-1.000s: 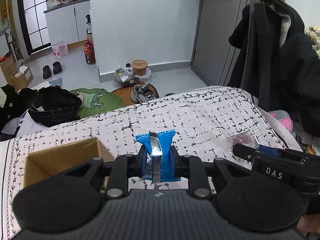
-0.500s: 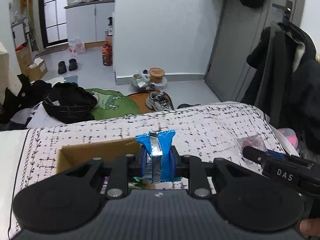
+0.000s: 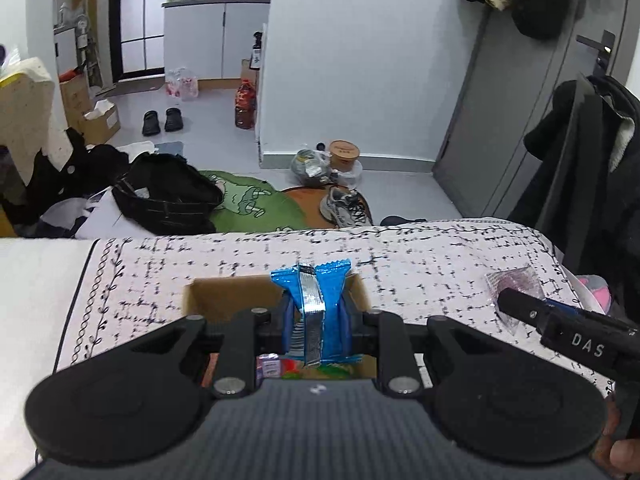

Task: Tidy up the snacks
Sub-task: 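Carry the blue candy and pink bag to the box and open both grippers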

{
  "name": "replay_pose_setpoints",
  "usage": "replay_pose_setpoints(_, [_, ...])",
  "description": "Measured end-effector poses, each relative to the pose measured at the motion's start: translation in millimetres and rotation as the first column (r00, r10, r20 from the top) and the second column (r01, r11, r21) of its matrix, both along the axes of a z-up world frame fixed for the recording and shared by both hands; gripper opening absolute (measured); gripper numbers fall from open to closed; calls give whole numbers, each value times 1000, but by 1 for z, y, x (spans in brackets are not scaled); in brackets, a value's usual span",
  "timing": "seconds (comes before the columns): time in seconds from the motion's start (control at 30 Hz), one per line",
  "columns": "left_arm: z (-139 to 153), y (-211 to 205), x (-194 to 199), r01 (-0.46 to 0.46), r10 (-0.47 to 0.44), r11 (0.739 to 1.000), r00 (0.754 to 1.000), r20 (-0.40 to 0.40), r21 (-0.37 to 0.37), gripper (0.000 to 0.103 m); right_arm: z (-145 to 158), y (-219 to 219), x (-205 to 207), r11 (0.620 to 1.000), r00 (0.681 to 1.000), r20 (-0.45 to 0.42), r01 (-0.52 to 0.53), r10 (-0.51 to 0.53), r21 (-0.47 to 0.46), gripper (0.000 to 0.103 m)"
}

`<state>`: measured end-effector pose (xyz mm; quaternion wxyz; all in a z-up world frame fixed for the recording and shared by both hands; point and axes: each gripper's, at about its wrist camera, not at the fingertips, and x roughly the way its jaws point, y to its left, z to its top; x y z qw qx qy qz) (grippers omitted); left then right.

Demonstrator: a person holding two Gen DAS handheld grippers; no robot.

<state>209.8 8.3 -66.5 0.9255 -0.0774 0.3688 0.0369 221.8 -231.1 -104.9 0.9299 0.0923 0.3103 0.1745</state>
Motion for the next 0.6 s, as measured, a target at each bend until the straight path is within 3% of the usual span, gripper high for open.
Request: replay_pose_setpoints(0.6, [-11,54,-19,-67,65,994,998,-26,-84,25,8,63,-15,996,997,21,-78,79,-51,36])
